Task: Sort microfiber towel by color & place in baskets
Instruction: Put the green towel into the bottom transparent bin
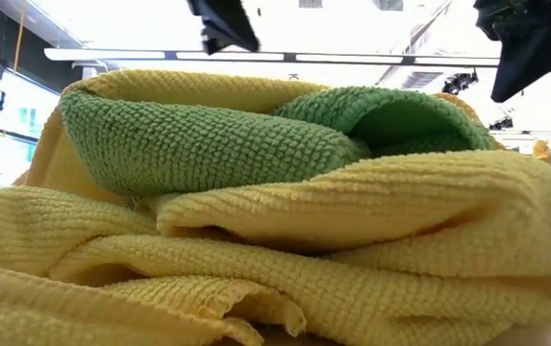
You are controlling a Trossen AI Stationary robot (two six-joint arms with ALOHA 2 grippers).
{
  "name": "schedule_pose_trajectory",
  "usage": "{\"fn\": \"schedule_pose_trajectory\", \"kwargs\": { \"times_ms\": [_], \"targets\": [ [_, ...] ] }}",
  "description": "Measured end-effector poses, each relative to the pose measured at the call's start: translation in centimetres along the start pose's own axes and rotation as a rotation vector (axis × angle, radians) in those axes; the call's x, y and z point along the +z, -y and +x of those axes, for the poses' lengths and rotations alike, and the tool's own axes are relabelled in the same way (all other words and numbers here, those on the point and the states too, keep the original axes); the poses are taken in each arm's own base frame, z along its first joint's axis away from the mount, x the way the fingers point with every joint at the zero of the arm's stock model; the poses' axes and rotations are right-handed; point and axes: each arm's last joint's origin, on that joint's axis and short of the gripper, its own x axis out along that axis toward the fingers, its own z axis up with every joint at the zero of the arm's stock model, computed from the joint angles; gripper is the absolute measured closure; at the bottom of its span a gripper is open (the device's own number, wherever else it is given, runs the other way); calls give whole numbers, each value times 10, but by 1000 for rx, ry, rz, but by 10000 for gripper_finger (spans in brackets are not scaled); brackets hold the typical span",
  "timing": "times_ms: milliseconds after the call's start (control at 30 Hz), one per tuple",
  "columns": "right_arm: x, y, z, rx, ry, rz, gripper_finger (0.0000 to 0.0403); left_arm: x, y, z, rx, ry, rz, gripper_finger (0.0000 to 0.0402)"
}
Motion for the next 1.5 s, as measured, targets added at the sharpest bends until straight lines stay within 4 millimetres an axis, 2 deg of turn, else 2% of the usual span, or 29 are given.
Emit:
{"fn": "schedule_pose_trajectory", "kwargs": {
  "times_ms": [300,433,567,933,1333,1500],
  "targets": [
    [-30,-13,27,-161,-316,85,402,-81,-19,-43,-4,88,-121,401],
    [-46,-20,29,-208,-389,120,402,-104,-25,-55,12,122,-167,401],
    [-63,-27,26,-235,-413,141,401,-118,-28,-63,8,150,-171,401],
    [-102,-28,26,-288,-471,241,385,-122,-29,-65,6,155,-169,401],
    [-116,-30,34,-314,-507,221,281,-122,-29,-65,5,157,-168,401],
    [-130,-31,42,-319,-520,186,246,-122,-29,-65,4,157,-188,401]
  ]
}}
